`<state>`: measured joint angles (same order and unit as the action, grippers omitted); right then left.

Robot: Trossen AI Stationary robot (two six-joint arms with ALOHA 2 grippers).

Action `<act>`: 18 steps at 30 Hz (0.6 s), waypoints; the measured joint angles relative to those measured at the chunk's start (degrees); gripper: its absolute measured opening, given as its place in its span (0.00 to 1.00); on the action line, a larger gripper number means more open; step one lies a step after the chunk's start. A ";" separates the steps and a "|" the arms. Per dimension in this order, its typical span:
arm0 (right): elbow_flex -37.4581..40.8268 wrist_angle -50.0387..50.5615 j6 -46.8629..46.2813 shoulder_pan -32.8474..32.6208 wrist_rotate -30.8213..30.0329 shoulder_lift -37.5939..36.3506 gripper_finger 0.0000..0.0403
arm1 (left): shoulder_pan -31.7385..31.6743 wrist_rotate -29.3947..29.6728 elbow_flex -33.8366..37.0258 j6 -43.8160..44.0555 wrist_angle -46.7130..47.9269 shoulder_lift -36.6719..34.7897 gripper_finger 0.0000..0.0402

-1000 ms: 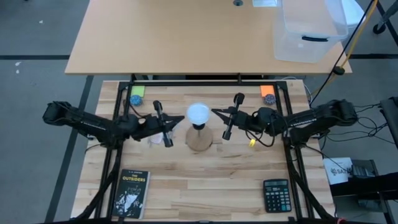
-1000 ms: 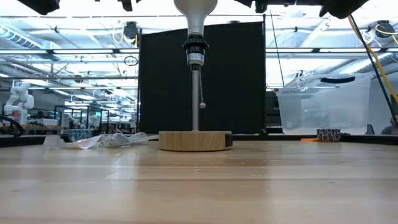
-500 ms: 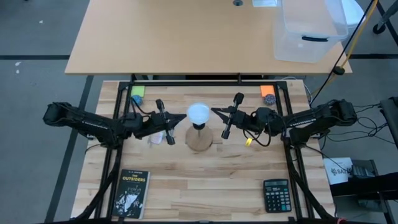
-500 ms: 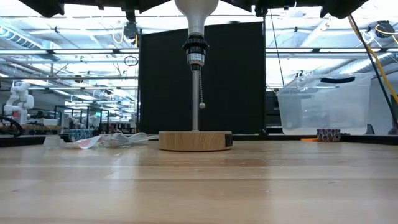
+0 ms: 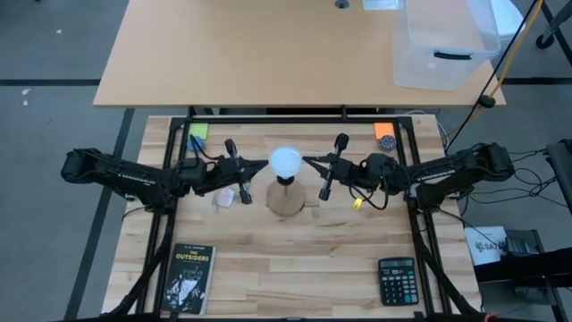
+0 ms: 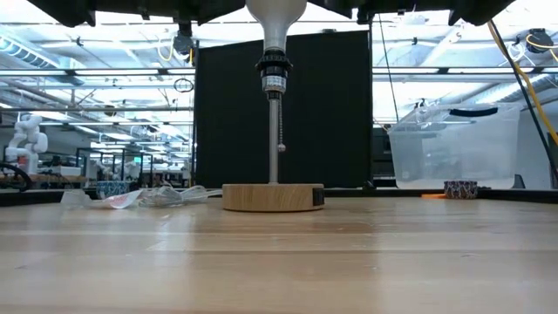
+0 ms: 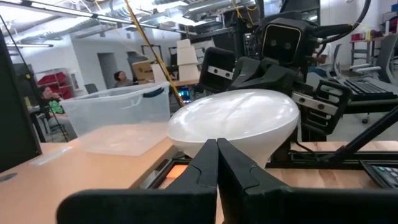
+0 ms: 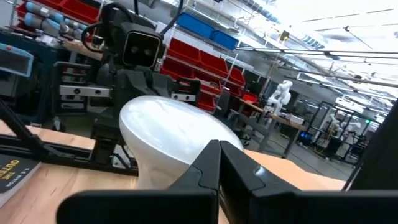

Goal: Screw lightbulb
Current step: Insert the lightbulb on the lamp

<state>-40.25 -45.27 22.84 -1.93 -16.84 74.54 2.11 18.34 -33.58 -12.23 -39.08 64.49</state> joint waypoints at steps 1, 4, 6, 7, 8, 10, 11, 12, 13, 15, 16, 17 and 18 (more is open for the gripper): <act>0.00 0.25 0.01 0.01 0.35 -0.01 0.00 | 0.01 0.06 0.00 0.00 0.02 0.00 0.00; -0.06 1.11 0.42 -0.05 1.64 -0.06 0.00 | 0.02 1.36 0.00 0.30 0.06 0.00 0.00; -0.07 1.88 1.74 -0.52 2.54 -0.04 0.00 | 0.00 2.91 0.00 0.57 0.60 0.00 0.00; -0.07 2.36 2.37 -0.78 3.19 -0.04 0.00 | 0.00 3.66 0.00 0.79 1.04 0.00 0.00; -0.07 2.99 2.90 -1.05 3.79 0.00 0.00 | 0.00 4.55 0.02 0.87 1.52 0.02 0.00; 0.18 5.64 3.95 -1.57 4.41 0.44 0.00 | -0.01 5.41 0.06 0.98 2.08 0.17 0.00; 0.29 6.75 4.50 -1.82 4.57 0.55 0.00 | -0.01 5.65 0.07 0.95 2.13 0.17 0.00; 0.29 6.99 5.07 -2.15 4.42 0.46 0.00 | 0.00 5.69 0.07 0.79 1.90 0.14 0.00; 0.17 6.88 5.68 -2.46 4.36 0.27 0.00 | 0.00 5.70 0.07 0.43 1.50 0.08 0.00; 0.07 6.94 6.37 -3.10 3.85 0.14 0.00 | 0.04 6.39 0.07 -0.13 1.36 0.04 0.00; 0.07 7.29 6.44 -3.37 3.69 0.22 0.00 | 0.02 6.73 0.07 -0.26 1.36 0.04 0.00; 0.12 7.55 6.50 -3.50 3.41 0.27 0.00 | 0.02 6.78 0.07 -0.28 1.38 0.04 0.00; 0.13 7.49 6.59 -3.53 2.69 0.27 0.00 | 0.04 6.82 0.07 -0.30 1.31 0.00 0.00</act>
<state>-40.12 -37.78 29.44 -5.46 -14.14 74.81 2.14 25.17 -33.52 -12.53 -37.76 64.49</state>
